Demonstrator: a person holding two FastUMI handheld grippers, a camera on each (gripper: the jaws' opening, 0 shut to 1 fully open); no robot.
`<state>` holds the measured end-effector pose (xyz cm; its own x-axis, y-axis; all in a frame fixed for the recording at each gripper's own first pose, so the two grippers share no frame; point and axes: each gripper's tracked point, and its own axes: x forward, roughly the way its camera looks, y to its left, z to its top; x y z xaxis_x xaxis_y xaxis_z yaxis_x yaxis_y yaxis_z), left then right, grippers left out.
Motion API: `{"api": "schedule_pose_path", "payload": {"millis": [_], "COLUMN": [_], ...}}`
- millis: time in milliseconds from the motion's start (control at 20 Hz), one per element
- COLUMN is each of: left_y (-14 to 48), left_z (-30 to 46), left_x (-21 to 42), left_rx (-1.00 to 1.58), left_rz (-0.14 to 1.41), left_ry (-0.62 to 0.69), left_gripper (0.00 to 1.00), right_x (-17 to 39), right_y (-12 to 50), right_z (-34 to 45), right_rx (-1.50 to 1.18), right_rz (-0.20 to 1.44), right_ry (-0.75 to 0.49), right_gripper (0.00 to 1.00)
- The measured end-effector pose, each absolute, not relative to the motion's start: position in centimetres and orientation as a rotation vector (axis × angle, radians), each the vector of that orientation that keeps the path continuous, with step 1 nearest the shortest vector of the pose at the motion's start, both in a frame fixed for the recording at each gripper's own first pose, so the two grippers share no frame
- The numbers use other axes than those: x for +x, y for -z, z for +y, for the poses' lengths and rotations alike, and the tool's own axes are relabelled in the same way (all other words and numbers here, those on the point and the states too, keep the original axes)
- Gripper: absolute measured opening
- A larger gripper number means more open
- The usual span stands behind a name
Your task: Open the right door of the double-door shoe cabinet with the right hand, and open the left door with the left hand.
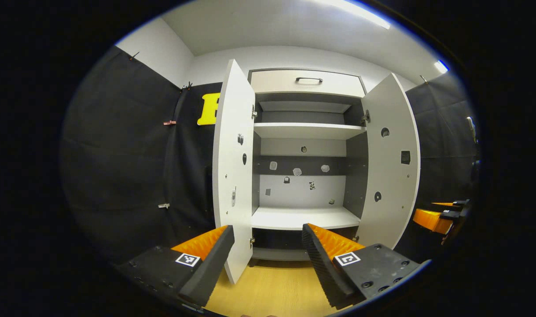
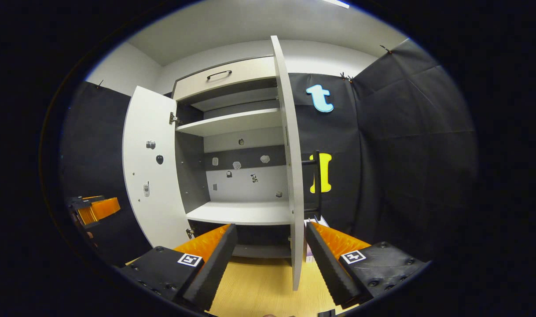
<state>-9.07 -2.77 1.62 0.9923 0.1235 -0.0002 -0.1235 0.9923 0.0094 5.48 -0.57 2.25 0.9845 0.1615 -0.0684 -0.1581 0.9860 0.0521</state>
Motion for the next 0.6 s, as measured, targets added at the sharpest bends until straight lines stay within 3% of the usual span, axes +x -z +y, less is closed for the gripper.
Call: {"api": "schedule_pose_path", "payload": {"millis": [600], "left_y": [-0.4], "left_z": [-1.6], "left_x": [-8.8], "left_rx": [0.011], "left_rz": [0.012], "left_ry": [-0.067], "left_gripper": [0.95], "right_x": [6.0], "right_y": [-0.4], "right_z": [3.8], "right_rx": [0.048], "right_rz": [0.087], "right_ry": [-0.163], "right_gripper": [0.98]}}
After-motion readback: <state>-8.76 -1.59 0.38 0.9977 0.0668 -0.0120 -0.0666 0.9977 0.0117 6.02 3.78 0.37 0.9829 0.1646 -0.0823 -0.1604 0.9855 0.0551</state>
